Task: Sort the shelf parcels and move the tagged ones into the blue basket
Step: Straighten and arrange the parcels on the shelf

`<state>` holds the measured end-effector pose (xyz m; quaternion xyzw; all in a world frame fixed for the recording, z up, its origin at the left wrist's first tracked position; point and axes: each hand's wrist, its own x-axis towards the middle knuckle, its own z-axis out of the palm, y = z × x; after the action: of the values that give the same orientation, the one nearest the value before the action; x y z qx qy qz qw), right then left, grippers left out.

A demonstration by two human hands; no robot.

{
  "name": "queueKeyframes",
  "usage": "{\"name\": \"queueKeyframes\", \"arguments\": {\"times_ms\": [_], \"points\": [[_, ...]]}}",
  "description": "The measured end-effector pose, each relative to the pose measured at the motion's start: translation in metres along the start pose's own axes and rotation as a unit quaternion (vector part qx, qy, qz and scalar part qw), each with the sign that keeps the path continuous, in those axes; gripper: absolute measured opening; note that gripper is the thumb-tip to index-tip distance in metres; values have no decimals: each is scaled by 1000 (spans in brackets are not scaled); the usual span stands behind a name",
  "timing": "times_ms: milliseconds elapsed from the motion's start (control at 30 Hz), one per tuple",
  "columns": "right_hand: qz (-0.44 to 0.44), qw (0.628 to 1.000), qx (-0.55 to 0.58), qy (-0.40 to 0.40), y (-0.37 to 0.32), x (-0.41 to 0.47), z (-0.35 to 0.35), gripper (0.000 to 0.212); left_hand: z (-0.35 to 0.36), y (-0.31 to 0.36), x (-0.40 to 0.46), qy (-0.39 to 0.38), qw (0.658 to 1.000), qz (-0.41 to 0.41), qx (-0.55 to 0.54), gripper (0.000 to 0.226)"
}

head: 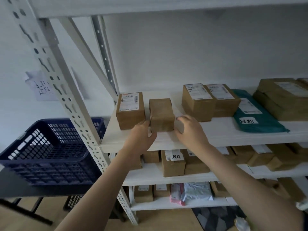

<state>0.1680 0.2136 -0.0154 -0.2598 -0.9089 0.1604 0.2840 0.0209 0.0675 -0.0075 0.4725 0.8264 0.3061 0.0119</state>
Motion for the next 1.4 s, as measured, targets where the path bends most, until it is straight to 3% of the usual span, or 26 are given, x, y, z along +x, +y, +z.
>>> {"name": "queueKeyframes", "arguments": {"times_ms": [233,400,667,1000,1267,1400], "points": [[66,995,78,-8,19,-5,-1,44,25,20,13,-37,998,34,27,38],[86,995,55,-3,30,-7,-12,52,34,38,17,-33,998,47,37,39],[4,1000,1,14,3,7,-23,57,21,25,7,-68,994,27,81,49],[-85,996,7,-6,-39,20,-3,48,-25,-4,-15,-1,998,-25,55,32],[-24,998,59,-20,-12,17,6,49,-12,-10,5,-22,1000,-11,-11,21],[13,996,65,-67,-10,23,13,64,-6,-16,15,-38,998,-23,-45,24]]}}
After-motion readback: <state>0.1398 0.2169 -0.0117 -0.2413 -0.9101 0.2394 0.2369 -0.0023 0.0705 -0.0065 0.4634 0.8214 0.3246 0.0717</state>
